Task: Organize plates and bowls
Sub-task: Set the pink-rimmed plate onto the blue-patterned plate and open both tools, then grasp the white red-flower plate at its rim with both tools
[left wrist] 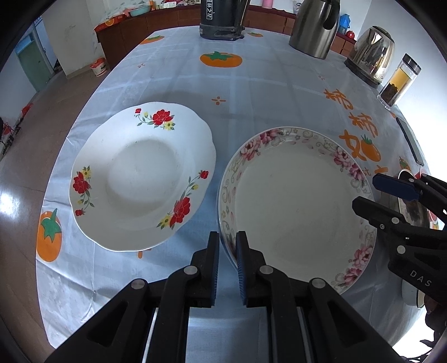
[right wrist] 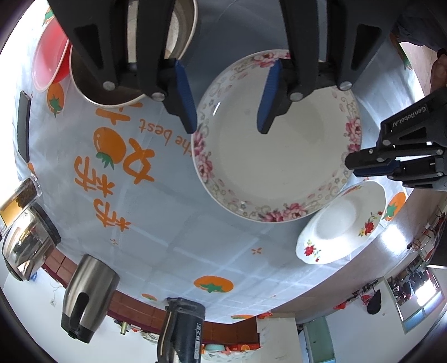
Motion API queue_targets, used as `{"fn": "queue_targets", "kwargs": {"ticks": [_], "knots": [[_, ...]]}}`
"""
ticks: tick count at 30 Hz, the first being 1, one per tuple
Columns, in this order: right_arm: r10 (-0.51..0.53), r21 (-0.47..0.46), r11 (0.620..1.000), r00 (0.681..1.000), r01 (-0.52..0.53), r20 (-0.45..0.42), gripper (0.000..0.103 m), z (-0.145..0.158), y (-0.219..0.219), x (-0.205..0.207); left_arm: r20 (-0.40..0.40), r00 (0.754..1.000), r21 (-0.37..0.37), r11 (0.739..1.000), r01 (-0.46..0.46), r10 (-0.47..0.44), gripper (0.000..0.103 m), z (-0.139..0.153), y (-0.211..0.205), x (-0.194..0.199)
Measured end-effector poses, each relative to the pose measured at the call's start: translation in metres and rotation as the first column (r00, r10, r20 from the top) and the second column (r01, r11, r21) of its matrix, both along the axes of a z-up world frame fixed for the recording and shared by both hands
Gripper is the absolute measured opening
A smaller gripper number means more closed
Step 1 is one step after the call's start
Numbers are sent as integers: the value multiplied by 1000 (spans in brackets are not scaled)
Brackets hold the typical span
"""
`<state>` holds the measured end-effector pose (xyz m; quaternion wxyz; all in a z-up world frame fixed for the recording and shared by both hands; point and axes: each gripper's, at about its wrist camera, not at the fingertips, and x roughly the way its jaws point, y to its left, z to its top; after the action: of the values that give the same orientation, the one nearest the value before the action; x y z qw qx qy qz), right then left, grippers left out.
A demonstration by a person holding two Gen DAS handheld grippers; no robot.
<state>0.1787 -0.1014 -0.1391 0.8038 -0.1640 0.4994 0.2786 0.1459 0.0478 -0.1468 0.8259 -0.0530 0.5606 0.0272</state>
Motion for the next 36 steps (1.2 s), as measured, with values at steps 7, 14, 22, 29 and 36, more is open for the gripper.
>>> {"fn": "queue_targets", "kwargs": {"ticks": [7, 14, 22, 29, 36], "knots": [[25, 42, 999, 999, -24, -23, 50, 8, 16, 4, 39, 998, 31, 999, -45, 44, 17, 11, 20, -9], [67, 76, 995, 997, -64, -47, 50, 15, 50, 17, 38, 981, 30, 981, -194, 193, 17, 12, 80, -20], [117, 94, 989, 991, -110, -68, 49, 16, 100, 38, 14, 956, 52, 955, -292, 291, 17, 2, 137, -19], [121, 85, 990, 987, -112, -107, 46, 1, 139, 58, 8, 956, 45, 955, -292, 292, 17, -5, 152, -9], [105, 19, 994, 987, -103, -121, 35, -16, 162, 77, 14, 963, 43, 962, -271, 270, 17, -8, 157, 3]]}}
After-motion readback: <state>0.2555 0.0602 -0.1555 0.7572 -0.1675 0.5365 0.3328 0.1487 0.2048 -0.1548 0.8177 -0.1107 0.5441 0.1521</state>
